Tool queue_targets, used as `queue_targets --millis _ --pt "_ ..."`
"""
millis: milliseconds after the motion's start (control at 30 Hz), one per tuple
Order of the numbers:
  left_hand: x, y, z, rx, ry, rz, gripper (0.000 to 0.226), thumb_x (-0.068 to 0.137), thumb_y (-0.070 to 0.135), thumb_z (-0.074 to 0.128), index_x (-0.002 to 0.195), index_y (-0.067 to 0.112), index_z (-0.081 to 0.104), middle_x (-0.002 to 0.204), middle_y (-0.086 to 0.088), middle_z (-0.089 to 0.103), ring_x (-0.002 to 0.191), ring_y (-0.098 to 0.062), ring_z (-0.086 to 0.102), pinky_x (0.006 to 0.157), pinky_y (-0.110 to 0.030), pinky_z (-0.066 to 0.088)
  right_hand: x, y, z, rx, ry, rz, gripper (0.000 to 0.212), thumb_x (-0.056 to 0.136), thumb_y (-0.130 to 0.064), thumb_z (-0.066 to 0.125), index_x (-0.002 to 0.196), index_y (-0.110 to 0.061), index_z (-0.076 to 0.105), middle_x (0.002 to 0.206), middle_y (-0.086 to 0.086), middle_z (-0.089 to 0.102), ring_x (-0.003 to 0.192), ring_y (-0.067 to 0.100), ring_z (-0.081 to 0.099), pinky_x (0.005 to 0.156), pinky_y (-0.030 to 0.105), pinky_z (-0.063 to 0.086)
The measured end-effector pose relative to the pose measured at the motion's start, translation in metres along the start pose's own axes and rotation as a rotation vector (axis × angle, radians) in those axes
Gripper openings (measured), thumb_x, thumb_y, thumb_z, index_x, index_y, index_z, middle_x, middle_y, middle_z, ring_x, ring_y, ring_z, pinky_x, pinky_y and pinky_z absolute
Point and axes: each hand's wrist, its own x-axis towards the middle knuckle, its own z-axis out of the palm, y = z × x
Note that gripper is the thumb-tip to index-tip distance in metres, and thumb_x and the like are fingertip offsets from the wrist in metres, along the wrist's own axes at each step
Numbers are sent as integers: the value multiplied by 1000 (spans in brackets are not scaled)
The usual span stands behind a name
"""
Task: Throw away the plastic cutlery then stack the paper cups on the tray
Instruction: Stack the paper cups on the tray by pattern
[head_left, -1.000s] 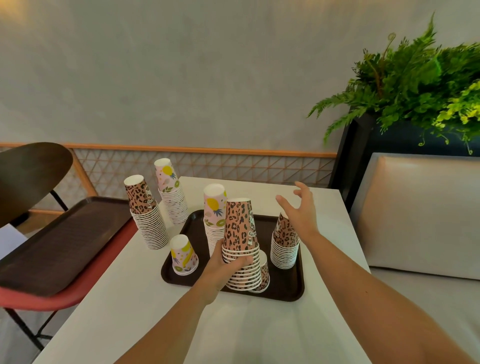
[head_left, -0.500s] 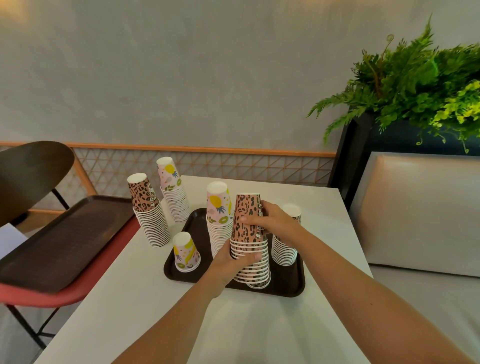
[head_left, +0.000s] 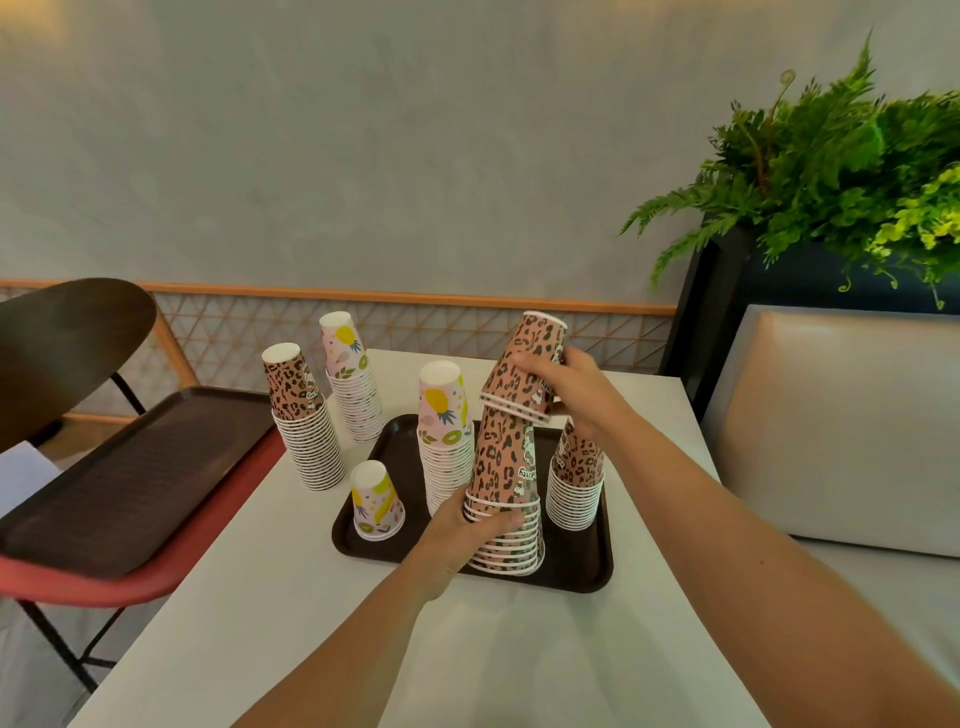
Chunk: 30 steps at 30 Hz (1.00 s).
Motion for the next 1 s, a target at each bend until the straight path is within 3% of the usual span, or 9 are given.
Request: queue_targets --millis 133,233,400,500,600,700,767,867,1000 --pt "0 -1 0 5 9 0 57 72 21 78 123 23 53 115 2 67 109 -16 61 100 -36 46 9 -19 -16 114 124 -82 38 83 -22 68 116 -12 53 103 3 68 86 14 66 62 25 53" --pt "2 -1 0 -2 17 4 54 73 22 77 122 23 54 115 2 67 109 -16 61 100 -36 46 20 -18 -31 129 263 -158 48 79 -21 73 121 -11 51 112 4 65 96 19 66 73 32 55" --pt "5 3 2 -23 31 11 46 76 19 75 116 26 55 111 3 67 105 -13 62 87 -26 49 28 12 -46 -105 441 -175 58 75 -24 77 120 -9 44 118 6 59 106 20 59 87 38 52" --pt "6 4 4 -34 44 15 48 76 19 75 119 23 54 112 1 67 104 -14 63 81 -22 49 25 39 -49 -222 460 -163 64 76 -19 76 126 -6 39 122 9 56 107 20 54 86 33 47" --pt "9 4 3 -46 46 12 51 76 19 75 121 22 53 113 0 68 105 -15 63 85 -25 50 23 67 -52 -264 450 -118 74 74 -16 77 133 -8 35 128 12 53 119 27 52 94 40 46" --pt "11 2 1 -51 49 1 56 74 22 77 124 20 53 115 -1 67 108 -17 62 96 -34 48 22 86 -52 -302 393 -58 85 76 -25 77 143 -15 26 138 13 45 127 30 44 101 45 41" --pt "13 1 1 -54 45 2 55 74 22 77 124 20 53 115 -1 68 108 -17 63 94 -33 49 21 88 -50 -326 388 -64 87 78 -32 75 146 -17 23 143 13 39 131 27 39 103 42 38" --pt "14 2 2 -60 42 -1 51 74 23 76 120 23 53 113 1 67 105 -15 63 82 -24 50 21 80 -44 -361 404 -147 82 80 -35 72 145 -16 26 142 12 39 131 23 38 100 35 36" --pt "16 5 4 -68 35 12 44 76 21 75 113 28 54 111 3 68 104 -13 63 78 -22 49 7 59 -22 -385 349 -355 67 82 -35 70 138 -15 38 126 6 50 115 15 47 89 25 40"
